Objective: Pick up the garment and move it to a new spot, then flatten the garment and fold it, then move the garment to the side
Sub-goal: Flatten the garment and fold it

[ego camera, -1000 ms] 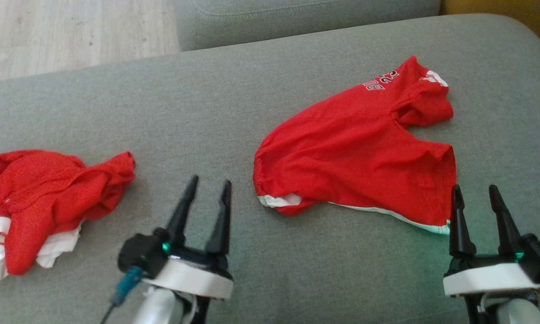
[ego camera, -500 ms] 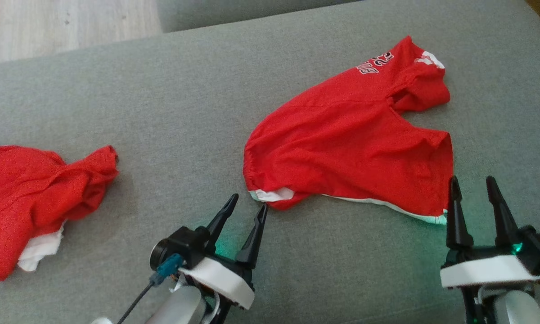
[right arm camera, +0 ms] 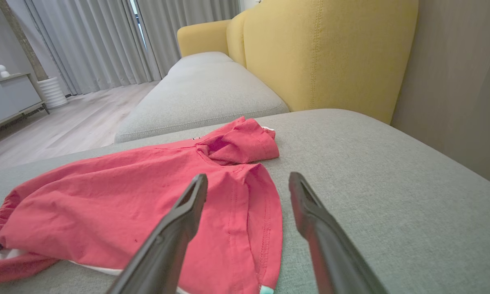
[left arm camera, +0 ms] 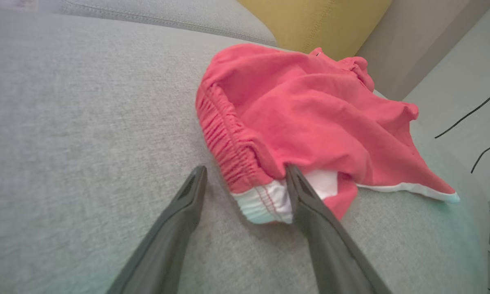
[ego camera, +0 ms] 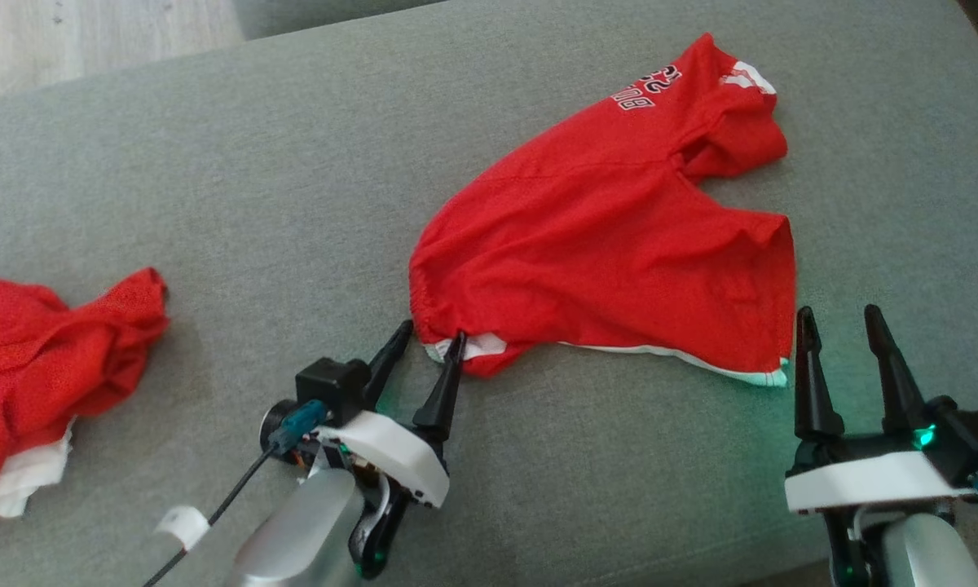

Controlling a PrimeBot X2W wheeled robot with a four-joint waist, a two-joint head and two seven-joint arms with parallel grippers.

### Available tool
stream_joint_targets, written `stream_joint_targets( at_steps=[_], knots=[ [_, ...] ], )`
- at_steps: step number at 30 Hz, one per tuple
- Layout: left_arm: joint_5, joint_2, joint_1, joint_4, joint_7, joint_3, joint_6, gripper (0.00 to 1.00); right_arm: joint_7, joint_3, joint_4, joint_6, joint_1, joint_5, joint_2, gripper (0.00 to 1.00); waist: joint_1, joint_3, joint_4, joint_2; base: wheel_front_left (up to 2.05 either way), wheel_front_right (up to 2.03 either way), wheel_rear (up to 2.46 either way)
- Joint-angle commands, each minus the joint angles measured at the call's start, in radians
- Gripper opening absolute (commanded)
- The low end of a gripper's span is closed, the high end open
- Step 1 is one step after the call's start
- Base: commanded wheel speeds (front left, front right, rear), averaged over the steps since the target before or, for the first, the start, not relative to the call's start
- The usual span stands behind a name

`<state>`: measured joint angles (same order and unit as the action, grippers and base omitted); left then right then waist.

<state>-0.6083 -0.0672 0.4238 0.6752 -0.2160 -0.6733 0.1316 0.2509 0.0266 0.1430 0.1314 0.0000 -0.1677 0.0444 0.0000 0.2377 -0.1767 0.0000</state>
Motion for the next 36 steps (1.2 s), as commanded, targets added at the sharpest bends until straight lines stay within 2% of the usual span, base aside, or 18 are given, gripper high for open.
stream_joint_targets(
  at_steps=[1, 3, 4, 5, 6, 9, 15, 20, 25, 29, 36],
  knots=[
    [-0.017, -0.001, 0.022, -0.006, 0.0, 0.011, -0.001, 1.0, 0.011, -0.024, -0.029, -0.001, -0.035, -0.006, 0.006, 1.0, 0.0, 0.004, -0.006, 0.0, 0.0, 0.0, 0.0],
    [-0.029, -0.002, 0.029, 0.0, 0.003, -0.009, -0.001, 1.0, 0.011, -0.021, -0.027, -0.001, -0.036, -0.006, 0.006, 1.0, 0.0, 0.006, -0.009, 0.0, 0.0, 0.0, 0.0],
    [-0.034, -0.005, 0.032, 0.002, 0.005, -0.02, -0.001, 0.84, 0.011, -0.019, -0.026, -0.001, -0.037, -0.006, 0.006, 1.0, 0.0, 0.007, -0.01, 0.0, 0.0, 0.0, 0.0],
    [-0.039, -0.008, 0.035, 0.004, 0.004, -0.028, -0.001, 0.36, 0.011, -0.018, -0.025, -0.001, -0.037, -0.006, 0.006, 1.0, 0.0, 0.008, -0.011, 0.0, 0.0, 0.0, 0.0],
    [-0.043, -0.011, 0.036, 0.005, 0.002, -0.034, -0.001, 0.21, 0.011, -0.016, -0.024, -0.001, -0.038, -0.005, 0.006, 1.0, 0.0, 0.008, -0.012, 0.0, 0.0, 0.0, 0.0],
    [-0.059, -0.017, 0.036, 0.001, -0.002, -0.059, -0.001, 0.0, 0.011, -0.008, -0.02, -0.001, -0.037, -0.004, 0.006, 1.0, 0.0, 0.004, -0.008, 0.0, 0.0, 0.0, 0.0],
    [-0.062, -0.041, 0.047, -0.027, -0.027, -0.08, -0.001, 0.0, 0.011, -0.014, 0.0, -0.001, -0.03, 0.008, 0.006, 1.0, 0.0, -0.01, 0.007, 0.0, 0.0, 0.0, 0.0],
    [-0.018, -0.053, 0.055, -0.072, -0.043, -0.052, -0.023, 0.0, 0.011, -0.035, 0.093, -0.001, -0.015, 0.031, 0.006, 1.0, 0.0, -0.019, 0.014, 0.0, 0.0, 0.0, 0.0],
    [0.083, -0.068, 0.037, -0.185, -0.045, 0.001, -0.057, 0.0, 0.002, -0.045, 0.222, -0.001, -0.035, 0.071, 0.006, 1.0, 0.0, -0.024, 0.022, 0.0, 0.0, 0.0, 0.0],
    [0.139, -0.066, 0.004, -0.241, -0.045, 0.038, -0.059, 0.0, -0.012, -0.051, 0.287, -0.001, -0.064, 0.088, 0.006, 1.0, 0.0, -0.027, 0.027, 0.0, 0.0, 0.0, 0.0],
    [0.204, -0.054, -0.024, -0.252, -0.046, 0.064, -0.042, 0.0, -0.026, -0.092, 0.373, -0.001, -0.111, 0.159, 0.006, 1.0, 0.0, -0.029, 0.042, 0.0, 0.0, 0.0, 0.0]
  ],
)
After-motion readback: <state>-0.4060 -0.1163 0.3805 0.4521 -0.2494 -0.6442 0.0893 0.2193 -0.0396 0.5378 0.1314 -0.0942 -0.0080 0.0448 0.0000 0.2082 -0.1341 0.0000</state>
